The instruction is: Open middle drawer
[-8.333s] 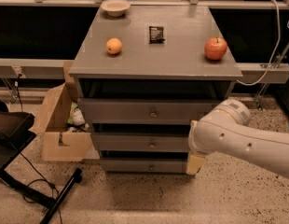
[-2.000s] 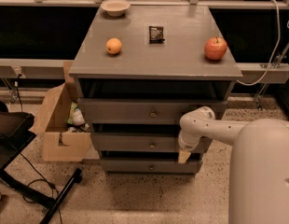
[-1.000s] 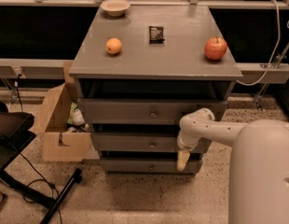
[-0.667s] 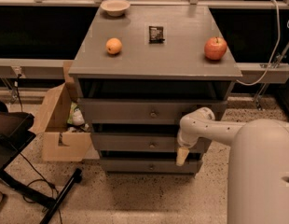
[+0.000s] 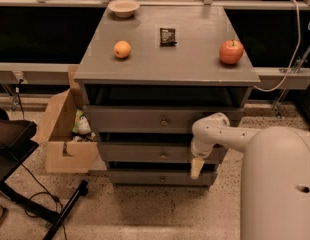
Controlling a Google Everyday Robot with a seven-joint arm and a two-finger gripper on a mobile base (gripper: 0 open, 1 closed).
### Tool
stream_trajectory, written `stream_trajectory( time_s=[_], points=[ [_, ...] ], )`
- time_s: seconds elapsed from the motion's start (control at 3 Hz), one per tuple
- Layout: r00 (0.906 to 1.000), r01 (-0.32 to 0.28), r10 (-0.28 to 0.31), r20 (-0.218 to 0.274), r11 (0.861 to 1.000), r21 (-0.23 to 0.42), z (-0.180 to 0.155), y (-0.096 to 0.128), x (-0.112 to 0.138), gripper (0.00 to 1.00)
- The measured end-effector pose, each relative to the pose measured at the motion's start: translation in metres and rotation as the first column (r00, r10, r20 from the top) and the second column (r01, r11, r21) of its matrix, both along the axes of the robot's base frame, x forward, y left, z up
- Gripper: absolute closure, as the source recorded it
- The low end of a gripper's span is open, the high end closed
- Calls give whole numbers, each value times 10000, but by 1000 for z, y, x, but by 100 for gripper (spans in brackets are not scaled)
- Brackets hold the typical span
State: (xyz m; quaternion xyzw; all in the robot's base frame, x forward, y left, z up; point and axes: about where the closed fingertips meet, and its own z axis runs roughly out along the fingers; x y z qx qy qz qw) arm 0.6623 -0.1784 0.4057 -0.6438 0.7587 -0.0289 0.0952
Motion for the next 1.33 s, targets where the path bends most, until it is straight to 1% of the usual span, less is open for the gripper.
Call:
stream_trajectory(
  time_s=[0.33, 0.67, 1.0, 1.33],
  points=[
    [9914, -420, 365, -1258, 9983, -410, 2, -2, -14, 11],
    [9621, -910, 622, -2656, 9911, -973, 14, -8, -32, 35],
    [9480, -1029, 631, -3120, 9883, -1129, 21, -11, -40, 58],
    [9480, -1029, 630, -3121, 9883, -1130, 23, -11, -40, 81]
  ],
)
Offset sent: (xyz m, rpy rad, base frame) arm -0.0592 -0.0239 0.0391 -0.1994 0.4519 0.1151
